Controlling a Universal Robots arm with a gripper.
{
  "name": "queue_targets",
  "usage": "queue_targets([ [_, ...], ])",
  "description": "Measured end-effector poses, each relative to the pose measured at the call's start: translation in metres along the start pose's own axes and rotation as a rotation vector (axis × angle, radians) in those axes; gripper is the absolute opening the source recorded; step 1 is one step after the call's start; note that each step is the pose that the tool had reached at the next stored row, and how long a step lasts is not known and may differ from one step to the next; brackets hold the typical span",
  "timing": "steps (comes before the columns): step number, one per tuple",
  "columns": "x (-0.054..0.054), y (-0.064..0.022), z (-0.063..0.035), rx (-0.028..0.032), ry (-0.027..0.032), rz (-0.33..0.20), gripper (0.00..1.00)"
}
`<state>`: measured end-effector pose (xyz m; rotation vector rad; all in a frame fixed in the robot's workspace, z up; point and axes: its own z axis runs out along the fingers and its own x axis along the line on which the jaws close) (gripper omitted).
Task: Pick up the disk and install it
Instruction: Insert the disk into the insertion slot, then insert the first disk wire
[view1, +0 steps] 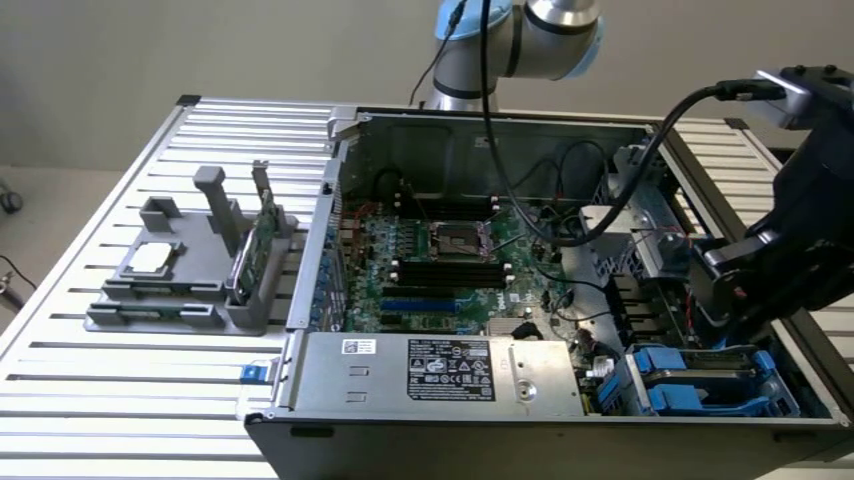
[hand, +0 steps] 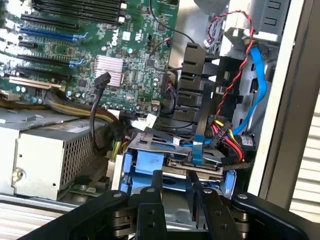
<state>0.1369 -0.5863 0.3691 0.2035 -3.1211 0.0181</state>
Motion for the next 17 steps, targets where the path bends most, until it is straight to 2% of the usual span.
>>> queue_targets([
  [17,0.0,0.0,0.0,-0.0045,0.0032,0.305,0.33],
])
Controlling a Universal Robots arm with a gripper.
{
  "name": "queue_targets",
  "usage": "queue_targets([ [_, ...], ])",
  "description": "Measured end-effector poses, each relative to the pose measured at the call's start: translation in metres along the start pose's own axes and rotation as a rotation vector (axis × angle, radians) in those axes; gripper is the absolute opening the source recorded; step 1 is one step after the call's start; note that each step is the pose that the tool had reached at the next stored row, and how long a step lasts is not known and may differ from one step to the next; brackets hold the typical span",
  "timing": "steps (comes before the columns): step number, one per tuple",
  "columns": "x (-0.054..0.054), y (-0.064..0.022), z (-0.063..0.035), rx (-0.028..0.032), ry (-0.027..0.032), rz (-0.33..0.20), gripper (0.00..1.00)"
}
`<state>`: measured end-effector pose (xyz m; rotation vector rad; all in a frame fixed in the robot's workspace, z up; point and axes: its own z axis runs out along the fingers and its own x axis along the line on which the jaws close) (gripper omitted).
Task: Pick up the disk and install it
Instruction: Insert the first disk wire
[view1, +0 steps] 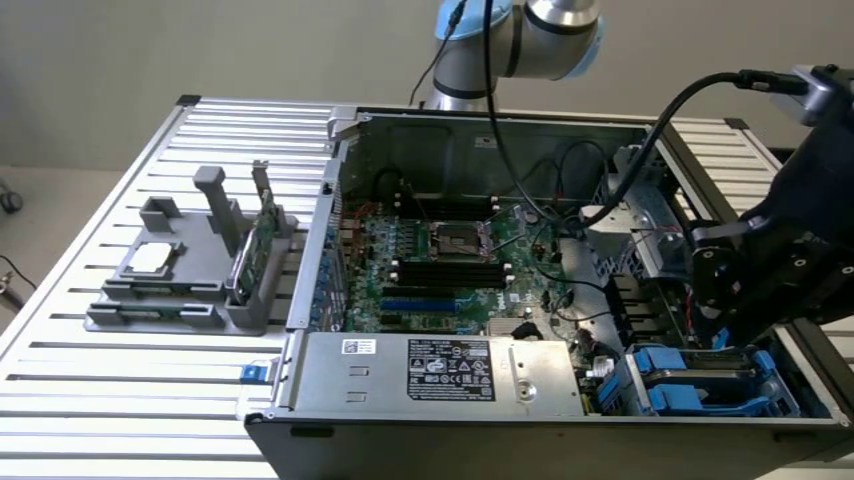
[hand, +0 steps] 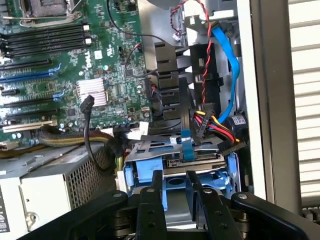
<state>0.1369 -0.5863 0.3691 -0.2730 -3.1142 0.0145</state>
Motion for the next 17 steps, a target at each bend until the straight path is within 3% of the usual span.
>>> queue_targets([
  [17,0.0,0.0,0.0003,-0.006,0.0034,0.282,0.33],
])
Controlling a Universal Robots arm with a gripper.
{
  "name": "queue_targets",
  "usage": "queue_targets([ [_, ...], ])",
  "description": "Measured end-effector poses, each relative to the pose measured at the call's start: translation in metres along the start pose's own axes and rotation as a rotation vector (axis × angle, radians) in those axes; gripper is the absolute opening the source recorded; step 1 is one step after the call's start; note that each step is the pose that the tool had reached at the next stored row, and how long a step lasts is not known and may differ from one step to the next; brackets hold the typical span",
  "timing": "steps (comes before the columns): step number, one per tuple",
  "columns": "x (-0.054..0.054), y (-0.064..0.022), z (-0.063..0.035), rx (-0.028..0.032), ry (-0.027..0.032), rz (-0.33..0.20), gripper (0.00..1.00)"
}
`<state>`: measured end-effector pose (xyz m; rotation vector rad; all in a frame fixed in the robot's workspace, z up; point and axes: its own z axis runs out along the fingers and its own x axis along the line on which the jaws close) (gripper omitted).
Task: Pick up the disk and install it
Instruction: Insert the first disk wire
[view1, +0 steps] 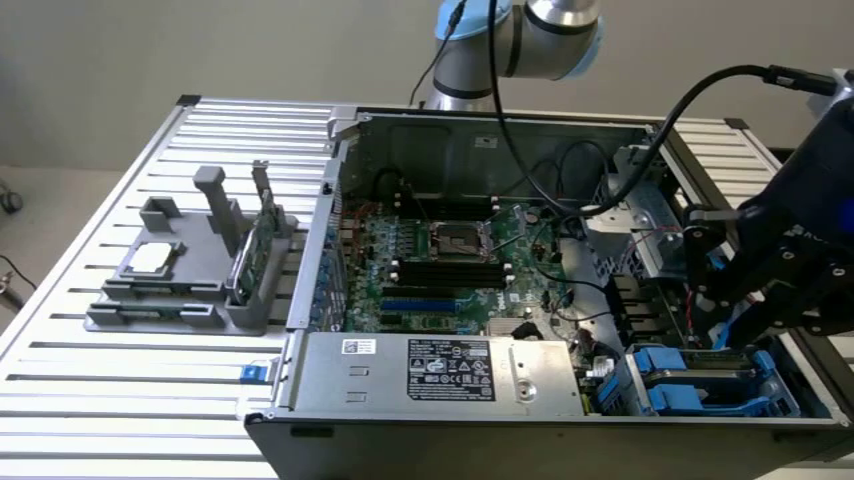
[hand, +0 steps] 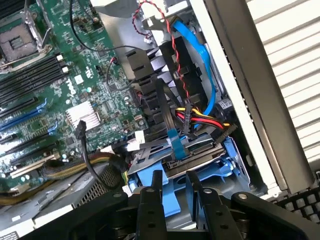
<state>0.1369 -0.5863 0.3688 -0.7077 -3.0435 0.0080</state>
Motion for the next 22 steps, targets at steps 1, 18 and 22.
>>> queue_targets([
  [1,0.0,0.0,0.0001,-0.0008,0.0004,0.016,0.33],
  [18,-0.0091,0.0039,-0.0001,-0.0408,0.0227,0.122,0.33],
  [22,-0.0096,0.003,-0.0048,-0.0427,0.0275,0.137,0.33],
])
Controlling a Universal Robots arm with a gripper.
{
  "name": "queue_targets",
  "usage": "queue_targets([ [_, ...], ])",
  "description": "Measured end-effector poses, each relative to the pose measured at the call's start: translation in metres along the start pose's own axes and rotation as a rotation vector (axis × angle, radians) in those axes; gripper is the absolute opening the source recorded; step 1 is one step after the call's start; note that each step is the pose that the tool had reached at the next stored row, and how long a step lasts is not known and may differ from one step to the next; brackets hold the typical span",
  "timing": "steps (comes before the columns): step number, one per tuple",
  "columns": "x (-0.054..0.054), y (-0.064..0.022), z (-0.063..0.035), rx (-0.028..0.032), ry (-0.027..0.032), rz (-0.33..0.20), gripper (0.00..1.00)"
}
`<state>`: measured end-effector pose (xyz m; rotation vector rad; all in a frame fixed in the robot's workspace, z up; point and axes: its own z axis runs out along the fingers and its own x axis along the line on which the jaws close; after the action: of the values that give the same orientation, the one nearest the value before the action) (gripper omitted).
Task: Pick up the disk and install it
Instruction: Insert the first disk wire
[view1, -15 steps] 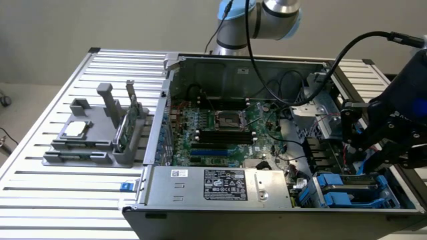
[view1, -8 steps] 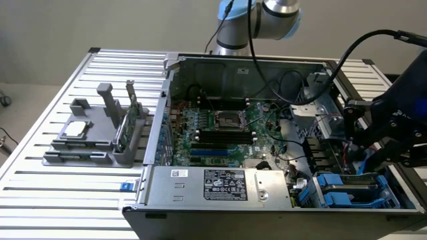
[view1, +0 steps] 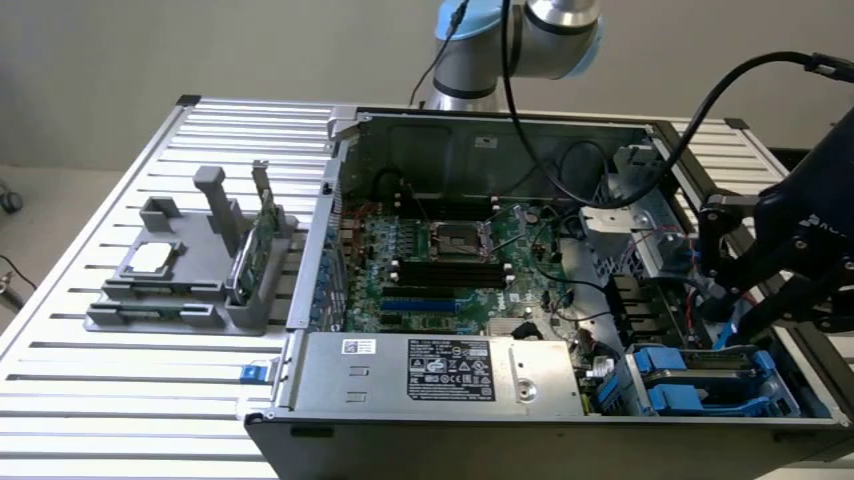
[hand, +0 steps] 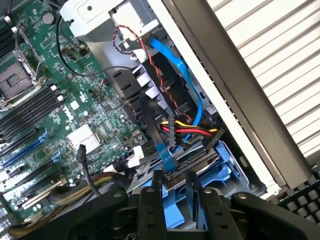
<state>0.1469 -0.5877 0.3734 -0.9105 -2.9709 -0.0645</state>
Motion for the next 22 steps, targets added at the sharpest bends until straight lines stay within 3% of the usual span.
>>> queue_targets([
  [8,-0.001,0.0011,-0.0117,-0.0114,0.0081,0.026,0.33],
  [12,-0.007,0.0049,-0.0141,-0.0194,0.0176,0.026,0.33],
  [14,-0.011,0.0069,-0.0142,-0.0275,0.024,0.026,0.33],
  [18,-0.019,0.0086,-0.0141,-0.0532,0.042,0.026,0.33],
  [22,-0.022,0.0056,-0.0124,-0.0633,0.0482,0.032,0.33],
])
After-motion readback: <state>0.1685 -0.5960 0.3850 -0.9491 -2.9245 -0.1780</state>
